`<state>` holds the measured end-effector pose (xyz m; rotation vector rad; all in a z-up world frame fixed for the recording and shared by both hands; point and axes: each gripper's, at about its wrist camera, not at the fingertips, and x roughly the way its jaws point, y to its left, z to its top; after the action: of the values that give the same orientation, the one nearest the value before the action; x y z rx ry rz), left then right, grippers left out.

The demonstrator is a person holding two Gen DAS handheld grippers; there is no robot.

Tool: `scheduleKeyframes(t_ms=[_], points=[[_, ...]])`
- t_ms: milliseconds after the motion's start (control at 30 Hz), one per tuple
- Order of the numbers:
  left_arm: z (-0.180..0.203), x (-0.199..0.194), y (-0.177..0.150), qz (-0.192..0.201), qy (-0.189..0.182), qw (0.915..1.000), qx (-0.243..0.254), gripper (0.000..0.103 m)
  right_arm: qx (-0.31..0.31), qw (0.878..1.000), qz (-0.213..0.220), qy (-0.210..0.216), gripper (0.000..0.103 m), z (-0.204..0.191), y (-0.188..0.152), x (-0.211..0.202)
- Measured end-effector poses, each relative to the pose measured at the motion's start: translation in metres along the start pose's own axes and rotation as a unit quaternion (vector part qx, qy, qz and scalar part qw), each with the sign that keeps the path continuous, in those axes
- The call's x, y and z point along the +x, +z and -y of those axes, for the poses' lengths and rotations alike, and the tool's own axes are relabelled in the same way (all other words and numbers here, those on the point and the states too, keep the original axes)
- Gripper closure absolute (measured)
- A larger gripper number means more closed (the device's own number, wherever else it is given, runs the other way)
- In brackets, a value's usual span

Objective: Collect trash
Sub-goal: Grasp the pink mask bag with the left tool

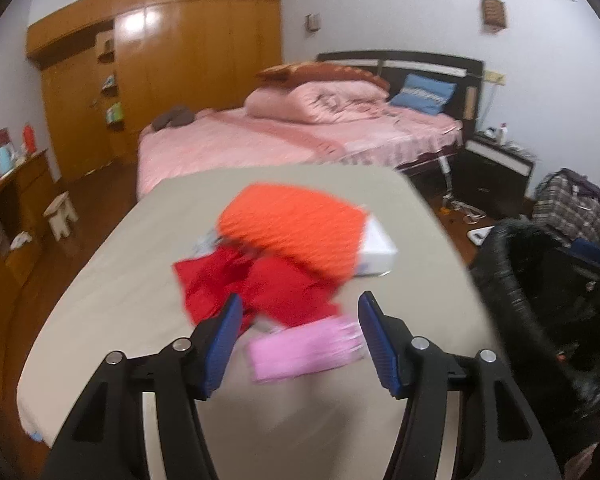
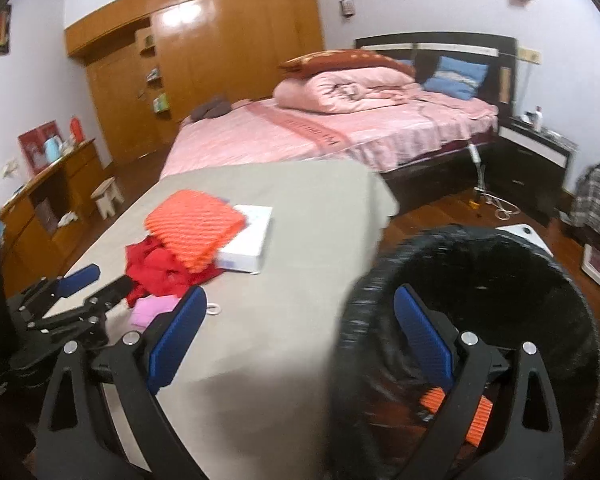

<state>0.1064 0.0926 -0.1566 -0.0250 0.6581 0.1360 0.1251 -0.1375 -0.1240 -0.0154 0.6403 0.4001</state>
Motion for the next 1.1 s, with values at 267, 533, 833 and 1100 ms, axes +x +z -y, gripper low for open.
scheduleKeyframes(t_ms=[267,533,833,1100], points=[[-0.01,0.027,-0.013,-0.035,-0.002,0.9992,-0.017,0.044,-0.016,1.0,-0.018,0.015,0.011,-0.025,-0.001,0.025],[-0.013,0.05,-0.032,-0.073,0.008,0.9968,-0.032,0.044,-0.019,0.999,-0.029,0.022,0.011,-0.03,-0.006,0.041],[-0.013,0.06,-0.039,-0.092,-0.015,0.9949,-0.038,0.053,-0.022,0.999,-0.034,0.027,0.011,-0.034,-0.007,0.049],[-0.007,0.052,-0.038,-0.077,-0.035,0.9959,-0.033,0.091,-0.022,0.999,-0.033,0.025,0.011,-0.034,-0.006,0.049]])
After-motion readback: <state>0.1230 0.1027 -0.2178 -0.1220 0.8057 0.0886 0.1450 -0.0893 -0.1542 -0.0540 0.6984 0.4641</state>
